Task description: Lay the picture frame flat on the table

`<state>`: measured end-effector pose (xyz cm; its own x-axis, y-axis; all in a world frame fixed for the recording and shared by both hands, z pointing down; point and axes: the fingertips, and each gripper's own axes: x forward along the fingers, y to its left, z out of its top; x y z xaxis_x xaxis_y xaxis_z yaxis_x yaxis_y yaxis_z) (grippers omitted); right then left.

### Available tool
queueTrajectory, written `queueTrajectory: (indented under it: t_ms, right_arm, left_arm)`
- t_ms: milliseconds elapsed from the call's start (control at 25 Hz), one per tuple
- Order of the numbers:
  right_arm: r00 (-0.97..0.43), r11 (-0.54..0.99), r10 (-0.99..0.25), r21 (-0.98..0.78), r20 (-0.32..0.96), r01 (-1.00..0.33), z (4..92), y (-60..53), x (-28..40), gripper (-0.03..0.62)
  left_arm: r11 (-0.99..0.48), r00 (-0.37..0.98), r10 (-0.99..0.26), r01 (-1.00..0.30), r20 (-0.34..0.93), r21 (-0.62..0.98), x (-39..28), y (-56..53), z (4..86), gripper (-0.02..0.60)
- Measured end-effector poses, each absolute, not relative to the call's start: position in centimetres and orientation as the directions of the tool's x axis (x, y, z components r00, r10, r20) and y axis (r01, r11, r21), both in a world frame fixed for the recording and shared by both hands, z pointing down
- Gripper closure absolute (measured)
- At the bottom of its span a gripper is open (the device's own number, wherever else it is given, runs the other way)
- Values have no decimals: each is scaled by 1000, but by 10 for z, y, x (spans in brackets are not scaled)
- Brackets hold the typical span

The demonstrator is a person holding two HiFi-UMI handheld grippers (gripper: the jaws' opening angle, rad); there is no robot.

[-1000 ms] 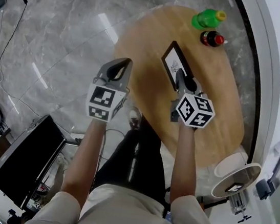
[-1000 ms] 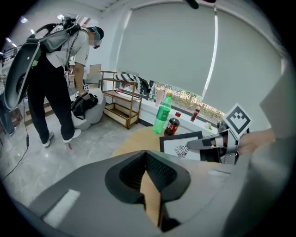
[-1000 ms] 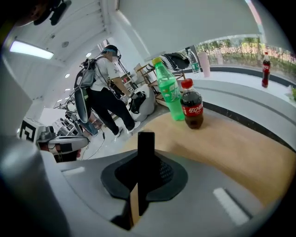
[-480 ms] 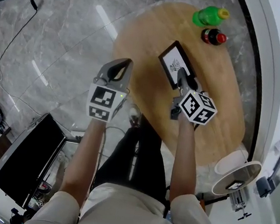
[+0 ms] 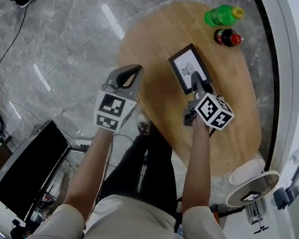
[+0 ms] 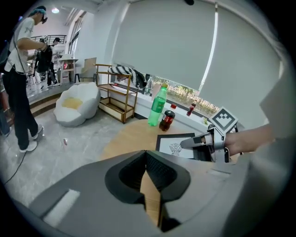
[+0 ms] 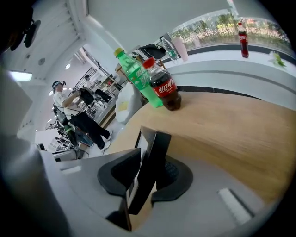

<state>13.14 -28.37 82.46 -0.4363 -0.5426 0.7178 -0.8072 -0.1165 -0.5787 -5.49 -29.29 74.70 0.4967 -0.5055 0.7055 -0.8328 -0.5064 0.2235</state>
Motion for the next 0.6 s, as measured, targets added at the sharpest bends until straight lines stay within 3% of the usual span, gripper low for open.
queueTrajectory:
  t_ms: [600]
  right_arm:
    - [-433, -182, -476, -567, 765, -803, 854, -266, 140, 439]
  left_arm:
    - [-530, 510, -479, -817, 714, 229, -45, -287, 754, 571]
